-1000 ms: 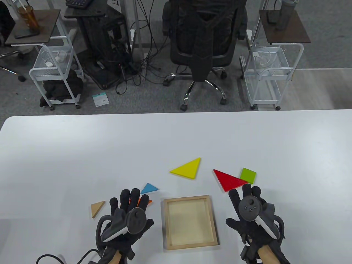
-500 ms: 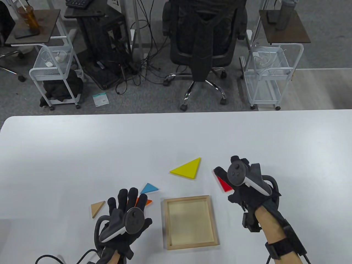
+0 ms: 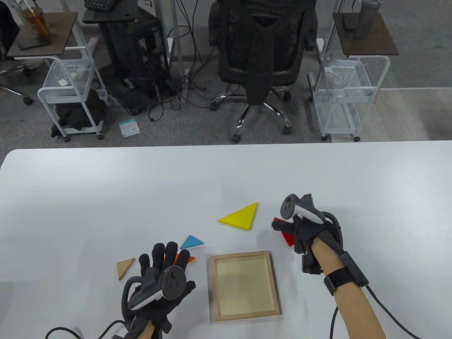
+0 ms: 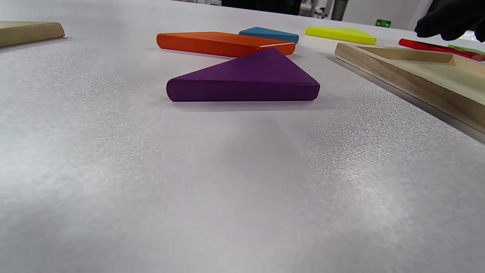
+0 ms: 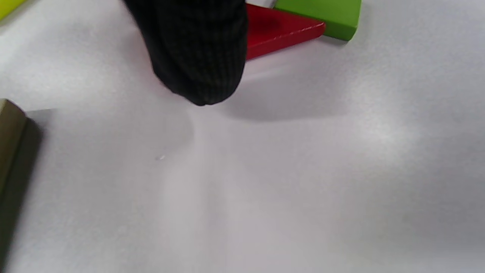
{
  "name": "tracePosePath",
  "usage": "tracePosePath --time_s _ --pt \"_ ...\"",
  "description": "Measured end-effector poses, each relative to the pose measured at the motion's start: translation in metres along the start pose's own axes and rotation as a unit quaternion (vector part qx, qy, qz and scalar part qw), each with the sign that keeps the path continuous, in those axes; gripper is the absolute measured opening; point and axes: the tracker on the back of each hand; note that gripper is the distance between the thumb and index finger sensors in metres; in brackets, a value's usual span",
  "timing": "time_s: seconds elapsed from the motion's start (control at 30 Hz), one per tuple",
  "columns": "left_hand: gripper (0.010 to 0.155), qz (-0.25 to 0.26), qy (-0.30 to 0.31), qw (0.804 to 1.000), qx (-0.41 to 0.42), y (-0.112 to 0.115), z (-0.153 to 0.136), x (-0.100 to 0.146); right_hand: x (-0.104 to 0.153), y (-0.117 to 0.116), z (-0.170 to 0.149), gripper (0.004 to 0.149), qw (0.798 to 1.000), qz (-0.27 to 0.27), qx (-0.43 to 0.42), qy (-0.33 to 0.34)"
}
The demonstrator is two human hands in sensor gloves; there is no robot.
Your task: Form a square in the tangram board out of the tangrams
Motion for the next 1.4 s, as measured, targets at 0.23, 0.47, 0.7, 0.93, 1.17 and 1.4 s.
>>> tracePosePath --time_s 0.23,0.47,0.7,0.93,1.17,1.4 --pt "0.076 -0.001 -0.003 1.000 0.002 0.000 -0.001 -0.001 -0.011 -0.008 0.005 0.088 1.000 0.020 0.007 0.001" --pt "0.076 -0.002 -0.004 1.000 0.004 0.000 -0.002 -0.001 -0.013 -0.008 0.006 0.086 1.000 0.020 -0.007 0.003" --pt "0.076 0.002 -0.005 1.000 0.006 0.000 -0.003 -0.001 -0.013 -0.009 0.006 0.082 1.000 0.014 -0.010 0.007" --pt "0.076 0.000 -0.005 1.000 0.002 0.000 -0.002 -0.002 -0.012 -0.009 0.007 0.079 1.000 -0.001 -0.009 0.007" --pt "0.076 -0.001 -0.007 1.000 0.002 0.001 -0.003 -0.003 -0.004 -0.009 0.008 0.074 0.998 -0.053 -0.027 0.007" --pt "0.076 0.000 -0.006 1.000 0.002 0.001 -0.002 -0.003 0.054 0.008 0.027 0.076 0.979 -0.171 -0.083 0.072"
Point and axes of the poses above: the tracker on the back of each hand, its own z axis roughly to the thumb side, its own x axis roughly from the fingertips to the wrist, y = z × x, and after that the axes turned 15 degrees about -z, right-handed
